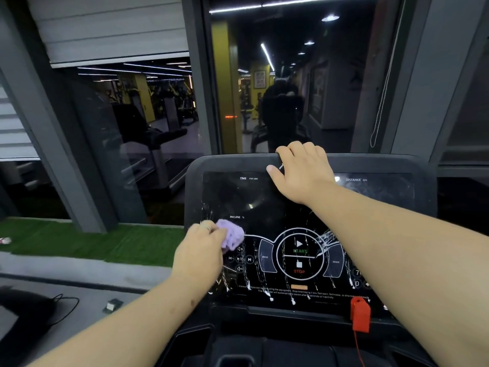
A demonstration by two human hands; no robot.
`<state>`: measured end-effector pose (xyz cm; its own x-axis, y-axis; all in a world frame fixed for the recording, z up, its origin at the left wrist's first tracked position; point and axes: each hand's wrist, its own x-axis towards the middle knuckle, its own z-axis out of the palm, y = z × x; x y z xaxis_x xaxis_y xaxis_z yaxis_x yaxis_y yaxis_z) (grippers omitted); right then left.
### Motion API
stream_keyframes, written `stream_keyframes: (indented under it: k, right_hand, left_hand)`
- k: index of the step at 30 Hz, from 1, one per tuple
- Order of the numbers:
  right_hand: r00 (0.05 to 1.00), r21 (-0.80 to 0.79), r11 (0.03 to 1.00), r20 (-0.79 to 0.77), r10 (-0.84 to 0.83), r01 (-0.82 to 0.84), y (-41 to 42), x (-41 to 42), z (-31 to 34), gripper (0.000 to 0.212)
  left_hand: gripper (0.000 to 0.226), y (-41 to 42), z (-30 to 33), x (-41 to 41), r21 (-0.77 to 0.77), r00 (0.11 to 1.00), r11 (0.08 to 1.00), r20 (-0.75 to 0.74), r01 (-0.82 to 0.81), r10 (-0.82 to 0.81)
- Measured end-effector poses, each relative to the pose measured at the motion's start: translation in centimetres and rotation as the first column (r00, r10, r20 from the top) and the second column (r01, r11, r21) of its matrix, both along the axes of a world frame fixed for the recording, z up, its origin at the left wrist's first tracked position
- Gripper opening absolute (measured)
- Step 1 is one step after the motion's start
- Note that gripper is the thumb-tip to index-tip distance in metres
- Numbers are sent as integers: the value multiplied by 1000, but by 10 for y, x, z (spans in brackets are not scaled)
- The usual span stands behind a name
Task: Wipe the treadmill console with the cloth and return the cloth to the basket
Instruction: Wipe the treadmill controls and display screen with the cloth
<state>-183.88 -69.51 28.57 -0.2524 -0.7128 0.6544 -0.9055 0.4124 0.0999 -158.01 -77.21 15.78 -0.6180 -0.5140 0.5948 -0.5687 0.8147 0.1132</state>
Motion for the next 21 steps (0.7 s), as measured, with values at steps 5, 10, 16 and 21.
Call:
stream_keyframes:
  k: [5,10,16,21]
  right_hand:
    - [1000,-4,1000,-9,-4,4,-1,0,0,56]
    - [1000,0,1000,-19,-12,12,-1,-1,0,57]
    - [1000,2,1000,-23,-20,20,-2,-1,0,55]
    - [1000,-7,1000,-22,-17,17,-1,-1,0,55]
  left_hand:
    - [10,-54,41,-1,-33,990,991,-66,-127,125]
    - [17,-14,7,6,-48,999,999,37,2,0]
    - [10,-56,43,5,-39,990,991,-56,-130,127]
    - [26,-13,1,13,-41,992,998,122,49,-44]
